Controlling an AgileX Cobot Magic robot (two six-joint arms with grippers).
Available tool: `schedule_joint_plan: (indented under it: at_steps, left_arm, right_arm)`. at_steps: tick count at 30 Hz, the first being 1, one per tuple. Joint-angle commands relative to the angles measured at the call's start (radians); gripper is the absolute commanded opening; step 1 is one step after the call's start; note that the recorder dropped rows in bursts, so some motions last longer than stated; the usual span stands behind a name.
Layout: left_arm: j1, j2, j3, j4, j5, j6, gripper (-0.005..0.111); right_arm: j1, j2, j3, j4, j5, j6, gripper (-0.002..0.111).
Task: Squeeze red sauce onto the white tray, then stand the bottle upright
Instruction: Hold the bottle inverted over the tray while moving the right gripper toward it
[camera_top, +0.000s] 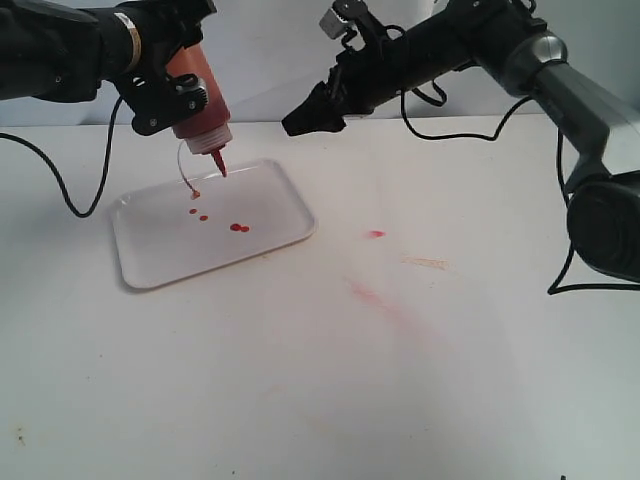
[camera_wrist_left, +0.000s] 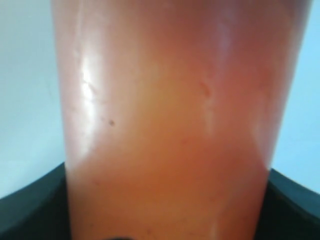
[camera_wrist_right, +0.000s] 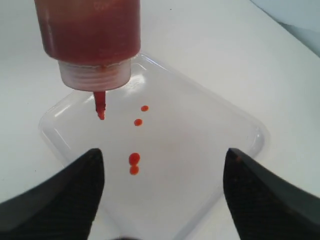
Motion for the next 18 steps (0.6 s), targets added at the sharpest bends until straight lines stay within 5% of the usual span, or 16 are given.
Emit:
schedule_joint_plan:
  at_steps: [1, 10, 18]
  left_arm:
    - [-0.006, -0.014, -0.011, -0.004, -0.021, -0.009, 0.0]
    - [-0.006, -0.014, -0.011, -0.004, -0.045, -0.011, 0.0]
    - [-0.006, -0.012, -0.011, -0.004, -0.103, -0.011, 0.0]
  right_arm:
    - [-0.024, -0.015, -0.005, -0.004, 0.004, -0.071, 0.056]
    - [-0.201, 0.058, -0.005, 0.332, -0.168, -0.115, 0.056]
    - [-0.168, 0.123, -0.005, 0.388, -0.107, -0.195, 0.052]
